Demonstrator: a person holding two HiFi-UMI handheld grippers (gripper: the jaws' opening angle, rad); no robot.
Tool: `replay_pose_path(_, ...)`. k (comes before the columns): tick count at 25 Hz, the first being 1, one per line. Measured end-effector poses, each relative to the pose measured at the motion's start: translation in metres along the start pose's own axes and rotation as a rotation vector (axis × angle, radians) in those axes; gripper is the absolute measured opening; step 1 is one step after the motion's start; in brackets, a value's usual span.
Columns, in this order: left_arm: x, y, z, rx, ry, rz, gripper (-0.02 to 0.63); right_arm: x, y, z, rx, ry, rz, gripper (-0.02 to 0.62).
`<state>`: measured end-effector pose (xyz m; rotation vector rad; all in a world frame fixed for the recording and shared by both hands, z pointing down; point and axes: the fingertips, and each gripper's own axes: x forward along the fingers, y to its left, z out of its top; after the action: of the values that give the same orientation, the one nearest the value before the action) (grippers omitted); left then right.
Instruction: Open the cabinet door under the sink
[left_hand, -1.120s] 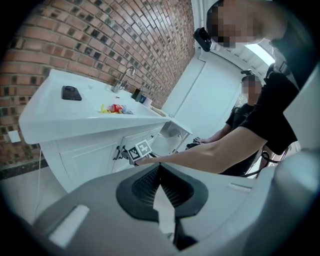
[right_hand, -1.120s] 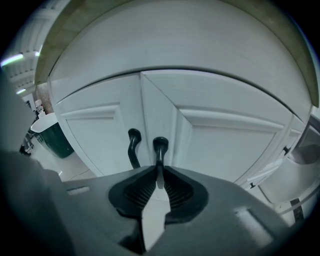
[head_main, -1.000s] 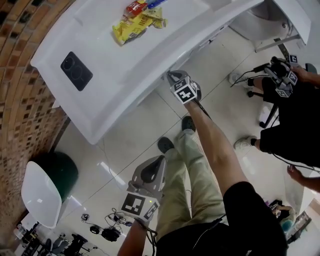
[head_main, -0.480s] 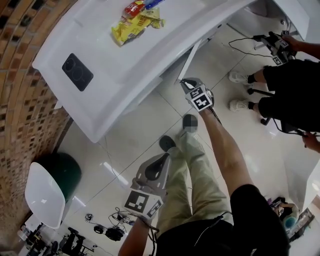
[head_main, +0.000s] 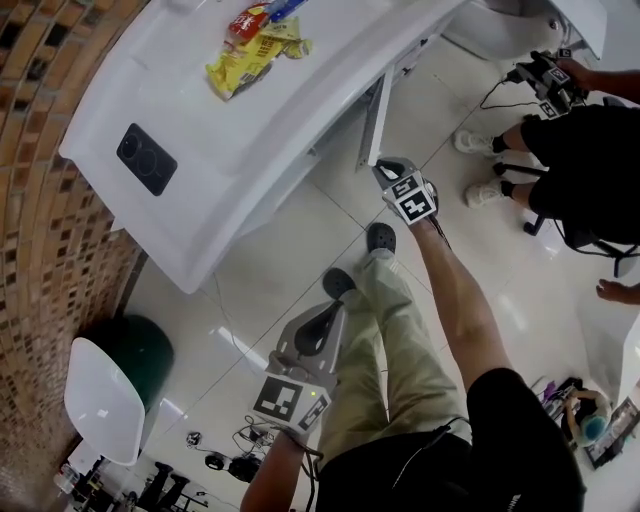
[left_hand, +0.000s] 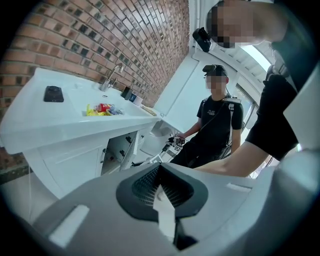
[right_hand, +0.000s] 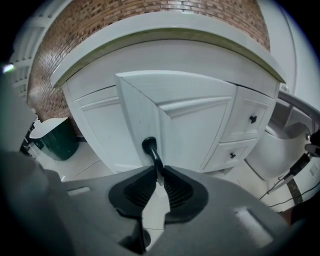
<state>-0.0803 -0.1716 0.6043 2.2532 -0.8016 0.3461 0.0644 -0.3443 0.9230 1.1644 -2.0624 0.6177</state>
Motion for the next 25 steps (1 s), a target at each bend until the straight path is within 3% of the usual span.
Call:
replay_pose_path(16,0.038,-0.025,0.020,0.033,0.037,-0.058,0.015,-0.045,-0.063,-0.051,0.112,0.046,-0.075,0.026)
replay_pose_path(25,0.066,-0.034,0.024,0.027,0.046,-0.073,0.015,-0.060,-0.105,-0.070,0.120,0.064,-0.088,0.018)
